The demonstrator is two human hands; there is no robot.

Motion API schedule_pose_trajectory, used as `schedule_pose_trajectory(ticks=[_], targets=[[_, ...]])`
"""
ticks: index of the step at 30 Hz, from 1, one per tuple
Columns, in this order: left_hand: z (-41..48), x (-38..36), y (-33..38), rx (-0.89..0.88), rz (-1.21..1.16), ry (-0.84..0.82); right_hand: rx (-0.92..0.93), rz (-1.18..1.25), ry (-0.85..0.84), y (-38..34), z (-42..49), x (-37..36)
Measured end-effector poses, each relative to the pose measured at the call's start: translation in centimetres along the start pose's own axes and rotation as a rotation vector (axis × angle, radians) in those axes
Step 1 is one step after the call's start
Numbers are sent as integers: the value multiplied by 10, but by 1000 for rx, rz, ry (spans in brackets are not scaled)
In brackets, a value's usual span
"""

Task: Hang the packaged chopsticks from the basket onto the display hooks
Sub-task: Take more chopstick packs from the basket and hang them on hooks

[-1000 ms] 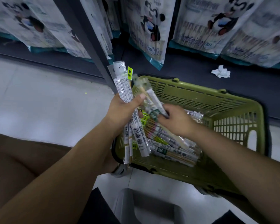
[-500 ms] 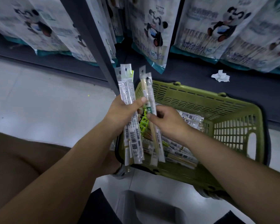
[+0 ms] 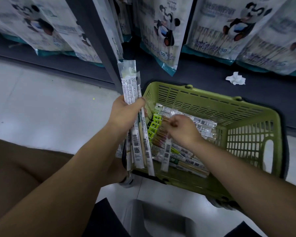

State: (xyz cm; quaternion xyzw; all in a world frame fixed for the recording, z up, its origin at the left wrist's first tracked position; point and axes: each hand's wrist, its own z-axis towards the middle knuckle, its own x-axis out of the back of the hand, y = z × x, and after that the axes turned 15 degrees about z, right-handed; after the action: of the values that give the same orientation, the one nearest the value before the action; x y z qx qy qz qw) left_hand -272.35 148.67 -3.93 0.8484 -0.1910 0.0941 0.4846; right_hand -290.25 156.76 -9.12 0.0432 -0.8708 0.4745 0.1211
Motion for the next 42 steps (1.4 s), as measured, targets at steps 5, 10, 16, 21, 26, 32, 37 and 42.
schedule_pose_trajectory(ticks=[5,10,16,21,26,32,37,42], targets=[[0,1,-7,3,-71,-52,-332,-157,15,61,8,-4],[4,1,-7,-5,-76,-79,-394,86,-43,65,17,-10],[5,5,-9,-7,-81,-112,-179,-288,-272,67,16,28],[3,9,-10,-19,-91,-142,-93,-582,-401,89,-9,4],[1,9,-15,-19,-56,-129,16,-809,-262,92,-19,-12],[0,5,-13,-29,-31,-139,9,-845,-294,92,-17,-11],[2,4,-14,-36,-20,-147,82,-713,-355,89,-9,14],[3,3,-14,-42,-24,-141,276,-558,-71,80,26,35]])
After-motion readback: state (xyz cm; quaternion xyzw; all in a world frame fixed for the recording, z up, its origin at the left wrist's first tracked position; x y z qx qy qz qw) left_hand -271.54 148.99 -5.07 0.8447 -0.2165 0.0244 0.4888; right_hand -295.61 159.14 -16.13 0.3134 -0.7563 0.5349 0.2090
